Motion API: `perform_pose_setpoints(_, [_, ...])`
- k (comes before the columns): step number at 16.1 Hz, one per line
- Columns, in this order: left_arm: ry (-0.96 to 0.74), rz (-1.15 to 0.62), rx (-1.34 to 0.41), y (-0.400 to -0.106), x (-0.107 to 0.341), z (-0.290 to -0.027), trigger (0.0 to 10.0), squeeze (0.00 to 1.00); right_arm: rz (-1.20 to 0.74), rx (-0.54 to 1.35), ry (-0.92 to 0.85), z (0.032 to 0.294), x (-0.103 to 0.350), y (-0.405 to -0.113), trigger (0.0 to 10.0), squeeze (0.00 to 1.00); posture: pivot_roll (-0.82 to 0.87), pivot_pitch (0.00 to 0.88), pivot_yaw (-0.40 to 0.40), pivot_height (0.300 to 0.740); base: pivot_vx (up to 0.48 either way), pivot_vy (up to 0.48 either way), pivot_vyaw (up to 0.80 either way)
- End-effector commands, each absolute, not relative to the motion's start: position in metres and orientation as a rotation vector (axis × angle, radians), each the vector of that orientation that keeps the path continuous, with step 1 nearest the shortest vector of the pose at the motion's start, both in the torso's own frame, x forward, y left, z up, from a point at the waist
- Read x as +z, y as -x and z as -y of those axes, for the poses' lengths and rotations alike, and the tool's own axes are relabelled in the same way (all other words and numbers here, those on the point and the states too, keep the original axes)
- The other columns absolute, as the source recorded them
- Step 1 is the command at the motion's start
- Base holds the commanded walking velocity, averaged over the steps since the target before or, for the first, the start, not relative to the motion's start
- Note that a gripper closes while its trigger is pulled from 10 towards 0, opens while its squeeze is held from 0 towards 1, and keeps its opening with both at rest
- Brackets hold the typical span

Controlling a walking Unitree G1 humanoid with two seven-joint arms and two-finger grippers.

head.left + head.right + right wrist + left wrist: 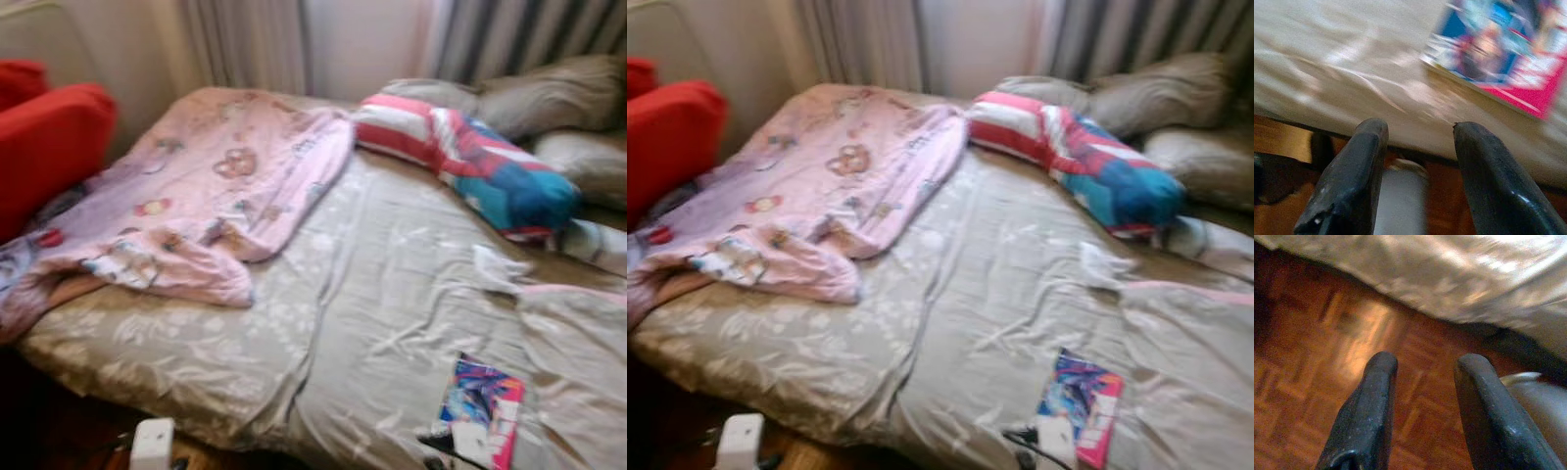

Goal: Clean up the room

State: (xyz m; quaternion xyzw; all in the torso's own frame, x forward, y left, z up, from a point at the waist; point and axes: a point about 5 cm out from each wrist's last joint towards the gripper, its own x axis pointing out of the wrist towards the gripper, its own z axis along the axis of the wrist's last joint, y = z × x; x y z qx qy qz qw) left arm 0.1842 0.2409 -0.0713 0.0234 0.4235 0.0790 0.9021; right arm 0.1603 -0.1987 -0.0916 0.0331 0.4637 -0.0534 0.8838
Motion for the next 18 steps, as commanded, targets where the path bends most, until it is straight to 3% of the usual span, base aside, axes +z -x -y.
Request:
perform_pose_setpoints(1, [-0.067, -0.906, 0.155, -0.18, -0.074, -0.241, 10.0, 0.0, -0.957, -0.116, -0.084, 0.195, -0.091, -0.163, 10.0, 0.0, 0.07, 0.041, 0.02, 0.74, 0.0, 0.292, 0.0])
perform_pose_setpoints(5, [-0.066, -0.902, 0.154, -0.184, -0.073, -0.238, 10.0, 0.0, -0.959, -0.128, -0.079, 0.196, -0.091, -0.162, 10.0, 0.0, 0.07, 0.042, 0.022, 0.74, 0.0, -0.102, 0.0])
perform_pose_setpoints(11, [-0.068, -0.909, 0.167, -0.18, -0.073, -0.246, 10.0, 0.0, -0.96, -0.134, -0.082, 0.195, -0.091, -0.163, 10.0, 0.0, 0.08, 0.058, 0.024, 0.74, 0.0, 0.48, 0.0])
perform_pose_setpoints(18, [-0.061, -0.904, 0.142, -0.187, -0.075, -0.223, 10.0, 0.0, -0.959, -0.143, -0.088, 0.194, -0.091, -0.164, 10.0, 0.0, 0.08, 0.068, 0.027, 0.74, 0.0, 0.392, 0.0])
